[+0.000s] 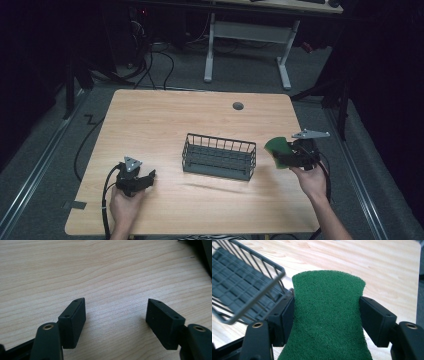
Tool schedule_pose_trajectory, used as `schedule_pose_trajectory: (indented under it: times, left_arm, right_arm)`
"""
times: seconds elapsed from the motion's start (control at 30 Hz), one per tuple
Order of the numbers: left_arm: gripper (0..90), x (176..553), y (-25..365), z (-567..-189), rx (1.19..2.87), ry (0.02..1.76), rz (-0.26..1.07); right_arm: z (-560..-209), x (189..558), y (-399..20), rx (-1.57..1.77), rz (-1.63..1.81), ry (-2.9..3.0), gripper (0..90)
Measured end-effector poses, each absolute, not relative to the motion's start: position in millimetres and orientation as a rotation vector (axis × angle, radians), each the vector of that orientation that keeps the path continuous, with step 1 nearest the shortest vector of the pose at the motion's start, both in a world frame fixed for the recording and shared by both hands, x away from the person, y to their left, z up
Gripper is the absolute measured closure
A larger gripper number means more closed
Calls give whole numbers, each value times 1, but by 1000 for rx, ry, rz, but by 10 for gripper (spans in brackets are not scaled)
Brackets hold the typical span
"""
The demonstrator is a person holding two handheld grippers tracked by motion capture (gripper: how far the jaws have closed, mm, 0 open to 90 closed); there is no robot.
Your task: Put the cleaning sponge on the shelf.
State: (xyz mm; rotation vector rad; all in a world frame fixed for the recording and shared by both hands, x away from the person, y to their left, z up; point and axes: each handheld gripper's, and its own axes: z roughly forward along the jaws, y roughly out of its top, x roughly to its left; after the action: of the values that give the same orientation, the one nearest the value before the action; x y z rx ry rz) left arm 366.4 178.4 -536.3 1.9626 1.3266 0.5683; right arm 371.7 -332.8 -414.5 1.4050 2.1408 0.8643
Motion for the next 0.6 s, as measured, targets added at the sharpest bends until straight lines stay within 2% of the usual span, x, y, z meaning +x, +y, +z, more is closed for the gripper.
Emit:
schedule_pose_trajectory:
  times: [0.3,0.6]
  left_arm:
    - [329,367,178,-536,1965,1326,573]
    - [329,367,178,-536,1964,1327,574]
  right_arm:
    - [-388,379,-320,1273,982,2226,316]
    - [-373,397,-287,1075,993,2353,316]
